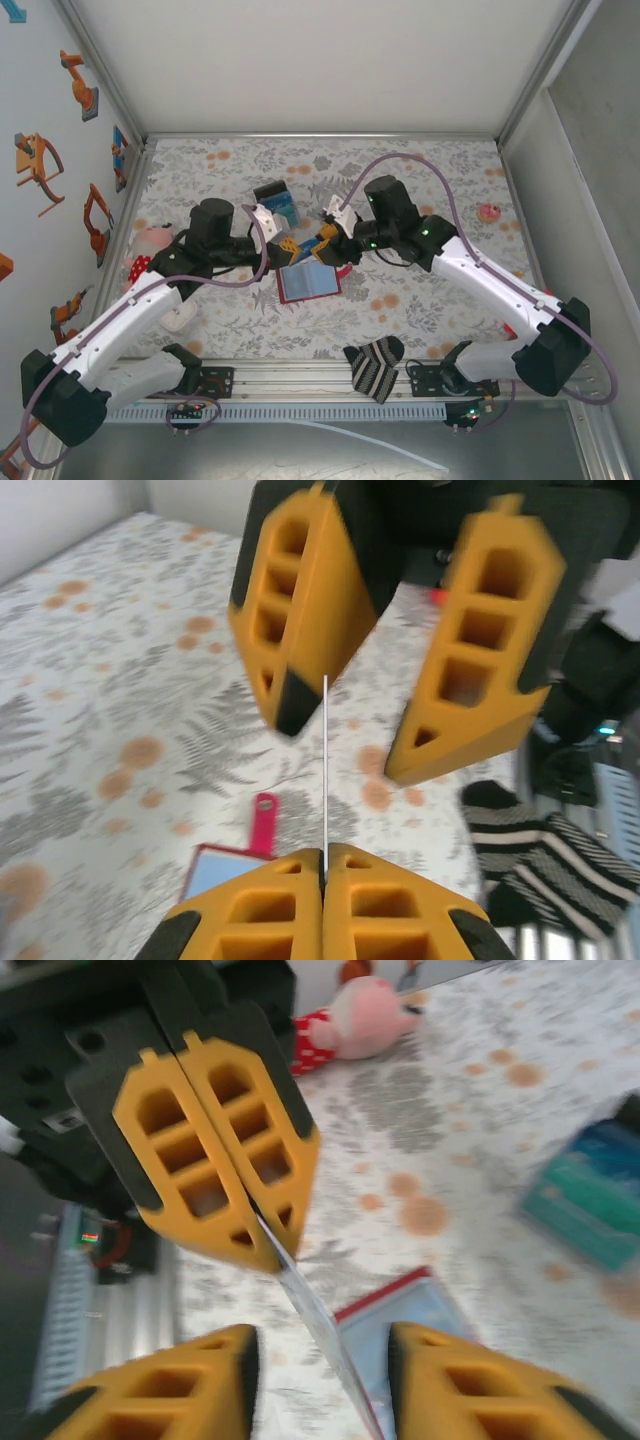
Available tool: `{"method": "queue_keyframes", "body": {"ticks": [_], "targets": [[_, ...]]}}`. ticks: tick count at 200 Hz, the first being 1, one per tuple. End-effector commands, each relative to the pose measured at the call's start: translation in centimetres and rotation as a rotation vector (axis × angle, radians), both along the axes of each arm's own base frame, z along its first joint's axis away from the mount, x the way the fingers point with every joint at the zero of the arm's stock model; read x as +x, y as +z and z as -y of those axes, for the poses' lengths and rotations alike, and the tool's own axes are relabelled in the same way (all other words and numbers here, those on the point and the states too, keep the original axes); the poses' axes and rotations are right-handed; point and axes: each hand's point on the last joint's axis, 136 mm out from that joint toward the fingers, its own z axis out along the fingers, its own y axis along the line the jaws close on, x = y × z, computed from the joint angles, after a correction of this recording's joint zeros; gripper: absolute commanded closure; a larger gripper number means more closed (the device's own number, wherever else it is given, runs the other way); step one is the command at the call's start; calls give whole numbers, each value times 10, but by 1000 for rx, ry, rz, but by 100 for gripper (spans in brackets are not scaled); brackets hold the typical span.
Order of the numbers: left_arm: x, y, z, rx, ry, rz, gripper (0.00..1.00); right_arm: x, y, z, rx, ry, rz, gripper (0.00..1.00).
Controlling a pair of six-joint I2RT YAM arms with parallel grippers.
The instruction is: Take the credit cards out of the card holder
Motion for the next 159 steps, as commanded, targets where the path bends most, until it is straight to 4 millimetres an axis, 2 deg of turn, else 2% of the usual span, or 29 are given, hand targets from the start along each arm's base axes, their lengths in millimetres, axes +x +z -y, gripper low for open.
{"method": "queue_keyframes", "body": {"ticks": [1,23,53,72,96,124,159], "targets": [[28,8,-17,45,170,66,100,35,19,18,11,-235,121,51],[47,5,-28,93,262,138,100,54,27,33,23,-383,168,42],[72,-3,-33,156,257,166,100,74,28,53,12,-553,193,37],[97,-11,-37,201,257,177,100,83,25,62,3,-631,191,36],[134,-23,-46,243,267,168,100,88,22,70,4,-697,185,34],[168,-37,-45,261,237,171,100,90,18,81,0,-763,187,35],[195,-62,-46,313,220,118,100,90,15,91,-2,-806,191,34]]}}
